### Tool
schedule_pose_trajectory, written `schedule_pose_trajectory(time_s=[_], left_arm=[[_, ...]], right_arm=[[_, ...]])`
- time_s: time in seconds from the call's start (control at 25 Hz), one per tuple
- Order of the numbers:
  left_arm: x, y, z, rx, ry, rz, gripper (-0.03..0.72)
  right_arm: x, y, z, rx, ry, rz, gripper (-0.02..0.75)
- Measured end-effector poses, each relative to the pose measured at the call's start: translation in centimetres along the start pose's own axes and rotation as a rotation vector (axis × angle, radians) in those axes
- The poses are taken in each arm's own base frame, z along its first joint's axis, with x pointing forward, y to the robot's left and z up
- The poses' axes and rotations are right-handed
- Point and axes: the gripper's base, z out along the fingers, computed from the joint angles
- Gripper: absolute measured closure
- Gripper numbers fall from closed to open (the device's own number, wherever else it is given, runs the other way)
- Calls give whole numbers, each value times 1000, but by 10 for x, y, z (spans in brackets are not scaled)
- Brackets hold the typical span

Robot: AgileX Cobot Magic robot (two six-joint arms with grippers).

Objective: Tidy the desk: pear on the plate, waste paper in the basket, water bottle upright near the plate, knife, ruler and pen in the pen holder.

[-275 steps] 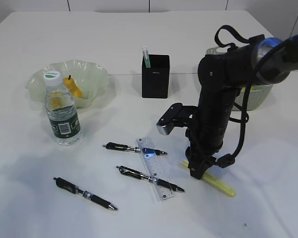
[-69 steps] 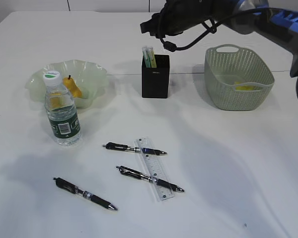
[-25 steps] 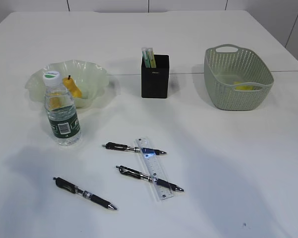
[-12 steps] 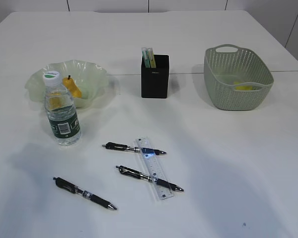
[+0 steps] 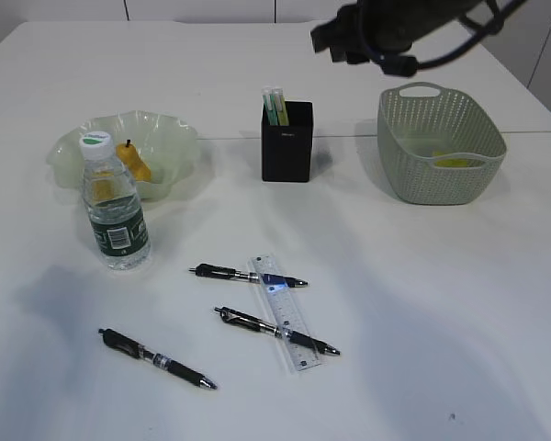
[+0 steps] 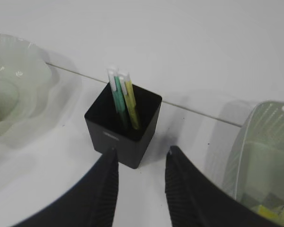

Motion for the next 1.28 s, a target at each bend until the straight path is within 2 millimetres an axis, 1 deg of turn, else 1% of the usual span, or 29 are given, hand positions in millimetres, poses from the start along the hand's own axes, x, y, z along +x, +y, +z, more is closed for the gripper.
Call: schedule_pose_trajectory(time_s=[0.04, 0.08, 0.2, 0.28, 0.36, 0.48, 0.68, 0.88, 1.0, 1.08, 1.2, 1.28], left_arm=[[0, 0, 0, 0, 0, 0, 286], [0, 0, 0, 0, 0, 0, 286], [0, 0, 0, 0, 0, 0, 286], [0, 0, 0, 0, 0, 0, 286], [0, 0, 0, 0, 0, 0, 286], [0, 0, 0, 0, 0, 0, 286], [0, 0, 0, 0, 3, 0, 286], [2, 0, 0, 0, 19, 0, 286], [3, 0, 0, -1, 30, 0, 286], [4, 0, 0, -1, 44, 0, 286], [4, 0, 0, -1, 46, 0, 286], [4, 0, 0, -1, 46, 0, 286]], right_arm=[[9, 1, 1, -2, -19, -3, 482], [23, 2, 1, -5, -17, -5, 486], [55, 4, -7, -7, -30, -43, 503], [72, 5, -17, -3, -14, -94, 508], [83, 4, -24, 2, 7, -143, 509], [92, 3, -31, 11, 58, -193, 509], [101, 1, -36, 20, 160, -203, 510], [121, 4, -39, 5, 250, -180, 510], [130, 15, -42, -23, 320, -168, 510], [133, 25, -45, -53, 356, -144, 510], [138, 40, -48, -106, 414, -72, 510], [140, 46, -50, -134, 451, -23, 510]])
